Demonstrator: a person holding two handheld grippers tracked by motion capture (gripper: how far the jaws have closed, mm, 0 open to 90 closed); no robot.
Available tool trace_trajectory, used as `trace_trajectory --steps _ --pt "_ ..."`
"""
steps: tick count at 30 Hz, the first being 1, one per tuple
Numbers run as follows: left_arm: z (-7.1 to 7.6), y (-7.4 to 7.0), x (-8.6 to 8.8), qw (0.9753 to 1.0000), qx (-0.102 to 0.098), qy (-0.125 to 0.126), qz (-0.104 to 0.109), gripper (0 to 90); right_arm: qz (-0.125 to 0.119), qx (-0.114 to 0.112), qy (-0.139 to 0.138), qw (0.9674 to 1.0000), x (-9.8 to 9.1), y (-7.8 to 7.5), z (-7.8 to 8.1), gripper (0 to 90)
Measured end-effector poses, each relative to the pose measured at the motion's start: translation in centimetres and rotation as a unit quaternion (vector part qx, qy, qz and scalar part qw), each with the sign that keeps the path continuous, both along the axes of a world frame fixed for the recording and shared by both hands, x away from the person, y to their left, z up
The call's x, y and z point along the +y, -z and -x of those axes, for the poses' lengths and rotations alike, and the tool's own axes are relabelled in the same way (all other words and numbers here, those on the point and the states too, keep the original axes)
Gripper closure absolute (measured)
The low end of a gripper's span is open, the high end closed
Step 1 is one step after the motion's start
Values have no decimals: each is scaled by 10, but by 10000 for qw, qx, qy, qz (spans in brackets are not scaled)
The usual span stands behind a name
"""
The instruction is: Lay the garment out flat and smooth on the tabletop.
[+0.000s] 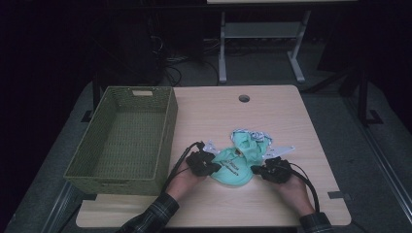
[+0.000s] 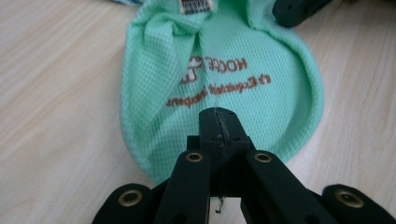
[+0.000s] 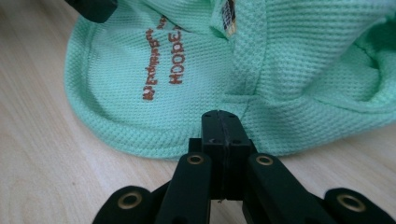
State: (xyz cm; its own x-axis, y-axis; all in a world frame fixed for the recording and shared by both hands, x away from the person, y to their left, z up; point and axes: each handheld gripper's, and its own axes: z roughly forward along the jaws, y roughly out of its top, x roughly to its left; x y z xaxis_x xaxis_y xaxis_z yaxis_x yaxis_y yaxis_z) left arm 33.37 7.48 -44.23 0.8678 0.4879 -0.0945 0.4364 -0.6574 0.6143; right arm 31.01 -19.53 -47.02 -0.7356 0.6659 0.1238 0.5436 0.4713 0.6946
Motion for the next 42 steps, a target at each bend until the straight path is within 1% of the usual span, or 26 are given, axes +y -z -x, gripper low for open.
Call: trace_trajectory --steps 4,5,7,9,10,11,15,16,18,20,21,22,24,26,28,29,33,34,35,36,38,39,41,42 --pt "-6 -4 -2 10000 36 -34 81 894 -6 -44 13 10000 1 1 1 898" --pt "-7 -4 -3 10000 24 -4 69 894 -32 -53 18 10000 1 2 0 898" --pt "-10 -8 -4 9999 26 -38 117 894 -61 -12 45 10000 1 2 1 898" --pt "-15 -11 -6 9999 5 -56 151 894 -44 -39 33 10000 1 2 1 898" --pt "-17 -12 -6 9999 -23 -24 118 893 -44 -57 32 10000 1 2 1 898" --pt "-19 -13 -7 9998 -22 -76 165 893 -52 -78 26 10000 0 2 2 898" --pt "-28 -17 -10 9997 -78 -67 219 890 -111 -126 33 9999 -1 4 2 898" --pt "-30 -18 -11 9996 -84 -94 263 888 -113 -124 57 9998 0 4 3 898" --pt "-35 -21 -13 9994 -95 -107 310 883 -112 -137 63 9998 0 4 3 898" --pt "-43 -24 -16 9994 -140 -91 297 875 -121 -113 75 9998 0 4 3 898" --pt "-45 -25 -17 9992 -159 -109 336 869 -123 -100 66 9999 -1 4 3 898" --pt "-49 -27 -18 9993 -188 -82 301 866 -128 -82 76 9999 -1 4 3 898" --pt "-55 -29 -22 9992 -191 -121 338 855 -142 -62 81 9998 -1 4 3 898" --pt "-61 -31 -26 9987 -214 -156 433 846 -131 -79 66 9999 -1 4 2 897" --pt "-67 -32 -29 9985 -253 -161 448 843 -98 -113 46 9999 0 4 2 898" --pt "-70 -32 -33 9981 -245 -218 516 841 -89 -104 62 9999 0 3 3 898" --pt "-82 -33 -39 9986 -298 -153 416 825 -80 -101 67 9999 1 3 3 897" --pt "-86 -32 -43 9984 -286 -168 455 822 -79 -97 69 9999 1 3 3 898" --pt "-89 -32 -44 9984 -324 -139 432 814 -60 -130 53 9999 1 3 3 897" --pt "-91 -31 -46 9984 -317 -150 450 806 -59 -141 45 9999 1 3 3 898" --pt "-97 -29 -52 9985 -338 -141 398 793 -35 -147 44 9999 1 3 3 898" --pt "-99 -27 -55 9983 -294 -196 458 787 -19 -123 34 9999 1 2 3 897" --pt "-102 -22 -61 9984 -279 -185 462 768 -9 -132 35 9999 1 2 3 897" --pt "-104 -20 -63 9986 -274 -174 414 761 -2 -148 34 9999 1 2 3 897"
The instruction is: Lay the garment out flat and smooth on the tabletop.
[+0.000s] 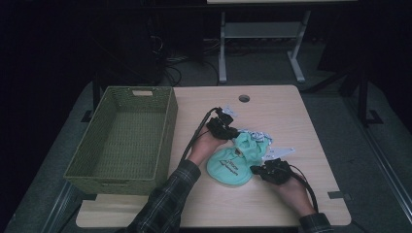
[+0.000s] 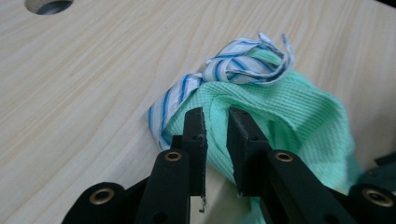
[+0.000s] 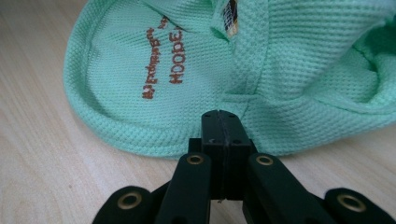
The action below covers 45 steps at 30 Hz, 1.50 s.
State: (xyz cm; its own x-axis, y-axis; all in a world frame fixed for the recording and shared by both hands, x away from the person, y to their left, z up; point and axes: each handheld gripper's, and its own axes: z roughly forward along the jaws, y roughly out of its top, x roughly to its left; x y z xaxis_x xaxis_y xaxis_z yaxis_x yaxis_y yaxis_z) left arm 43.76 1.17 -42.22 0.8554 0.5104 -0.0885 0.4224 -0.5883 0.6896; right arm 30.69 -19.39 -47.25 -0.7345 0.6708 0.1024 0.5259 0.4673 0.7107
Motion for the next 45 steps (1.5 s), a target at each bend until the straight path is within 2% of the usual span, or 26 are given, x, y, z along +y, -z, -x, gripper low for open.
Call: trace_trajectory --steps 3,9,16,21,24,29,34,41,42,43,45 --pt "-5 7 -6 9998 14 93 -167 731 25 -11 -17 10000 -1 0 -1 897" --pt "-9 21 -17 9994 -14 109 -342 680 16 26 0 10000 0 0 0 897" --pt "-13 33 -21 9979 62 127 -629 707 37 29 4 10000 0 -1 0 898" --pt "-13 35 -22 9981 151 236 -557 819 31 32 13 10000 1 -1 0 898" --pt "-13 34 -23 9974 136 265 -650 895 54 9 15 10000 1 -1 0 898" --pt "-14 31 -22 9973 213 238 -669 897 102 9 11 9999 2 -1 1 899" --pt "-15 24 -18 9986 122 109 -509 898 104 11 10 9999 1 -1 0 899" --pt "-21 20 -13 9987 63 -60 -500 895 97 25 43 9999 2 -2 1 899" --pt "-21 21 -14 9985 31 -95 -536 884 96 25 43 9999 2 -2 1 899" --pt "-22 22 -14 9984 50 -133 -543 812 99 22 40 9999 2 -2 1 899" --pt "-23 24 -15 9981 56 -142 -597 755 86 26 40 10000 2 -1 1 899"
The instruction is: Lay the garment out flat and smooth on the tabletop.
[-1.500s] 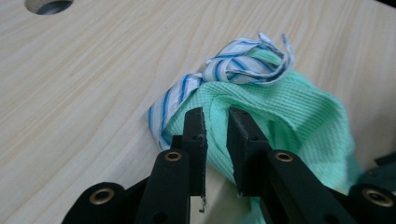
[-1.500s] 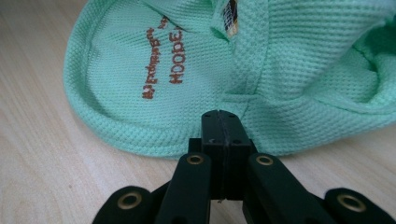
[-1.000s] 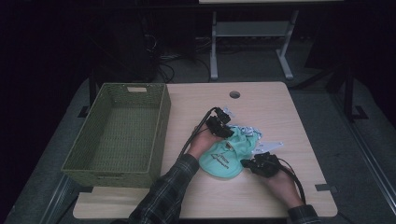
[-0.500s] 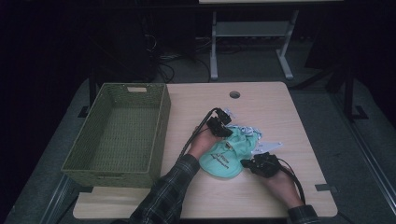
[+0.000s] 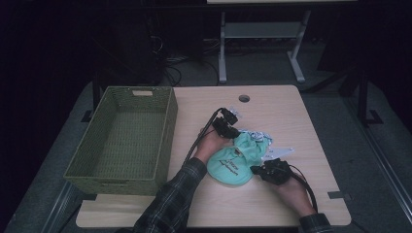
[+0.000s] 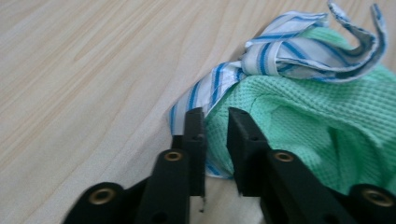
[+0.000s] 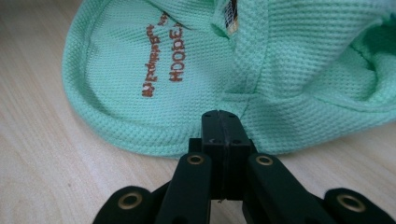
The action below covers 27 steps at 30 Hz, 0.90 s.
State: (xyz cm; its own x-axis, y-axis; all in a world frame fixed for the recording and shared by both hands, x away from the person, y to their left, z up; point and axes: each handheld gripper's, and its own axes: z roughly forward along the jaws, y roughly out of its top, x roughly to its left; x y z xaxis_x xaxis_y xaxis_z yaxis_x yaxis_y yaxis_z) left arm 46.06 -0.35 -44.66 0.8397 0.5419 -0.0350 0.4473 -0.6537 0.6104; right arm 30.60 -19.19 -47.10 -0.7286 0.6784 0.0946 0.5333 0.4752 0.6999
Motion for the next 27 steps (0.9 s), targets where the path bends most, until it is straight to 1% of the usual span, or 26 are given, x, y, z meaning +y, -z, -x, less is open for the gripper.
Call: trace_trajectory --steps 3,4,5,6,8,10,11,13,15,16,19,21,22,24,27 --pt "0 5 -3 10000 30 16 -37 704 4 -4 -2 10000 0 0 0 899" --pt "0 6 -4 10000 28 52 -74 698 5 -4 0 10000 0 0 0 899" --pt "1 8 -6 9999 41 38 -115 699 5 -5 1 10000 0 0 0 899" --pt "1 9 -8 9998 33 66 -179 714 18 0 0 10000 0 0 0 899" --pt "2 10 -10 9997 -47 104 -230 755 21 -3 4 10000 0 0 0 899" --pt "3 10 -11 9993 -108 177 -299 842 34 -9 -6 10000 0 0 0 899" --pt "3 10 -11 9993 -116 187 -315 868 21 0 6 10000 0 0 0 899" --pt "3 9 -11 9992 -80 194 -336 887 42 -14 -9 10000 0 0 0 899" --pt "3 7 -10 9992 -80 157 -356 891 23 1 14 10000 0 0 0 900" --pt "3 7 -9 9994 -86 102 -311 892 16 8 11 10000 0 0 0 900" --pt "-1 0 -5 9992 -231 26 -314 893 19 12 14 10000 0 0 0 900" --pt "-4 -6 -2 9990 -329 -107 -269 893 37 2 5 10000 0 0 0 900" --pt "-6 -8 0 9988 -386 -128 -269 893 32 13 18 10000 0 -1 0 900" --pt "-9 -12 3 9986 -427 -222 -219 893 49 17 15 10000 0 -1 0 900" --pt "-16 -14 6 9978 -528 -346 -224 894 52 22 11 10000 0 -1 0 900"
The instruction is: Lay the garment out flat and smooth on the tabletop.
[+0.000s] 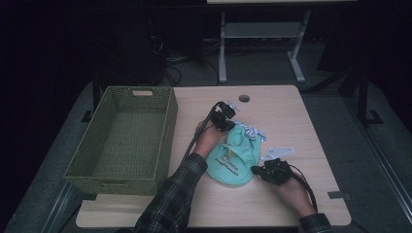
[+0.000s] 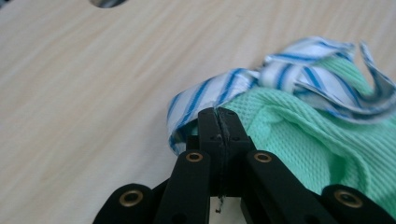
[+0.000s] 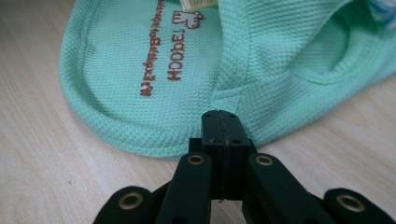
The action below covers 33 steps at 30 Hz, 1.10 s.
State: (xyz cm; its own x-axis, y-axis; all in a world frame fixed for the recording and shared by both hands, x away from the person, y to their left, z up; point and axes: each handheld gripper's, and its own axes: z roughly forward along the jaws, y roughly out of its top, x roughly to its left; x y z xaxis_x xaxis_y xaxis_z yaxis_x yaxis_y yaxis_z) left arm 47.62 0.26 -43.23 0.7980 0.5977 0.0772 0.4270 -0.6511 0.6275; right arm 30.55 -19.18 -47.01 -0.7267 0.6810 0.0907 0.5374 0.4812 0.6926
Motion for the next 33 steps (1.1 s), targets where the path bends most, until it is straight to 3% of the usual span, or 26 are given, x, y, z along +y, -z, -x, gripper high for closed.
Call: trace_trajectory --steps 5,10,16,19,22,24,26,33 --pt "-12 5 6 9998 -77 -186 -76 894 12 -5 -4 10000 0 0 0 900" --pt "-16 13 9 9998 75 -205 -3 892 18 -13 -12 10000 0 0 0 900" --pt "-5 6 13 9996 189 -59 190 803 63 44 -38 10000 -1 -1 -1 896" --pt "4 0 20 9991 278 -18 318 740 65 62 -55 9999 -3 -4 -3 811" --pt "16 -2 26 9986 261 -106 457 708 1 103 35 9999 -7 -9 -7 788" --pt "22 -3 31 9987 257 -110 421 700 -95 34 87 9999 -9 -12 -10 770" --pt "29 -3 36 9986 259 -139 436 695 -34 86 134 9999 -9 -17 -16 752" --pt "52 -9 52 9985 261 -196 435 666 -85 -83 391 9992 -18 -31 -40 736"
